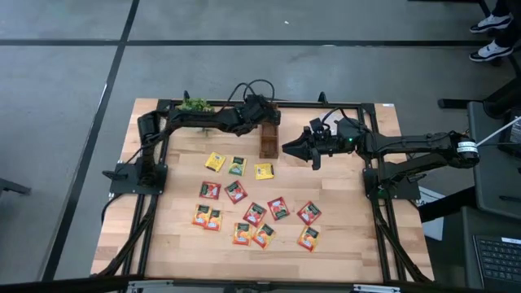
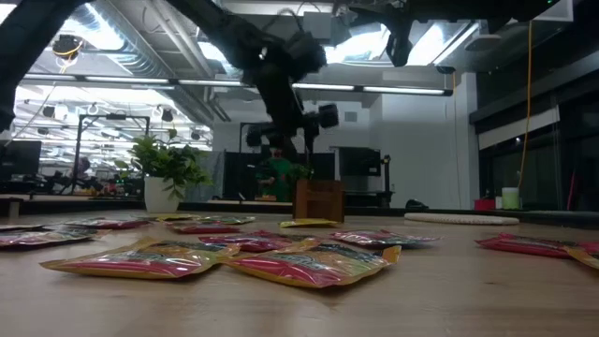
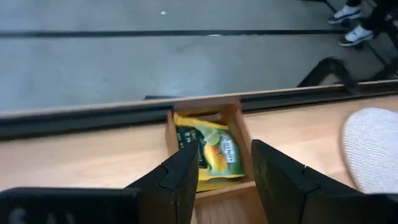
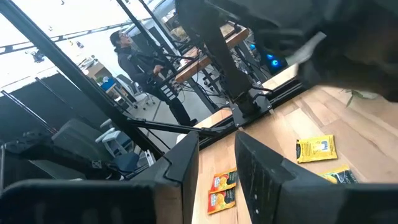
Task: Pick & Place Tea
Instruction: Put the yellow tea bag into the left section of the wooden organizer
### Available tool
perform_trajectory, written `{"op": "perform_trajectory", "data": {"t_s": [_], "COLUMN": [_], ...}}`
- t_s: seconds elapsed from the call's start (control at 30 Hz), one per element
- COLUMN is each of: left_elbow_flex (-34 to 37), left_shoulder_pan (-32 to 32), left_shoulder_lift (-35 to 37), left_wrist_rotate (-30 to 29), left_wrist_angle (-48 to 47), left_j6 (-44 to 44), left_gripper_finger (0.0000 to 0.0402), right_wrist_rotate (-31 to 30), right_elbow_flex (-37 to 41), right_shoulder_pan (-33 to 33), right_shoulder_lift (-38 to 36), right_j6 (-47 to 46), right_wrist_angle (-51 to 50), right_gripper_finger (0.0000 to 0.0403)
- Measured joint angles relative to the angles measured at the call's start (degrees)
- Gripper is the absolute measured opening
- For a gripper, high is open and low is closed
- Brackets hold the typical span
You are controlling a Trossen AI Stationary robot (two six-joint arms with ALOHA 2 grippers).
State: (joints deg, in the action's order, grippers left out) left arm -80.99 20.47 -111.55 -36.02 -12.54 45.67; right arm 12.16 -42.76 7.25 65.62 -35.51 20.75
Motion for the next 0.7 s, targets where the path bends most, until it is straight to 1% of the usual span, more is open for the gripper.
{"op": "perform_trajectory", "data": {"t_s": [0.23,0.33,0.5,0.6,0.7], "left_elbow_flex": [0.0,0.0,0.0,0.0,-0.1], "left_shoulder_pan": [-1.9,-2.2,-2.6,-3.8,-5.4], "left_shoulder_lift": [5.0,5.4,5.9,6.5,7.3], "left_wrist_rotate": [-0.4,-0.4,-0.5,0.0,0.0], "left_wrist_angle": [-4.8,-7.0,-13.3,-16.7,-17.4], "left_j6": [-7.7,-7.9,-7.1,-7.9,-8.5], "left_gripper_finger": [0.0139,0.0139,0.0141,0.0138,0.0137], "right_wrist_rotate": [0.0,0.0,0.0,0.0,0.0], "right_elbow_flex": [0.0,0.0,0.0,0.0,0.0], "right_shoulder_pan": [0.0,0.0,0.0,0.0,0.0], "right_shoulder_lift": [0.0,0.0,0.0,0.0,0.0], "right_j6": [0.2,0.2,0.2,0.2,0.1], "right_wrist_angle": [0.0,0.0,-0.1,-1.1,-2.6], "right_gripper_finger": [0.0106,0.0106,0.0106,0.0106,0.0106]}}
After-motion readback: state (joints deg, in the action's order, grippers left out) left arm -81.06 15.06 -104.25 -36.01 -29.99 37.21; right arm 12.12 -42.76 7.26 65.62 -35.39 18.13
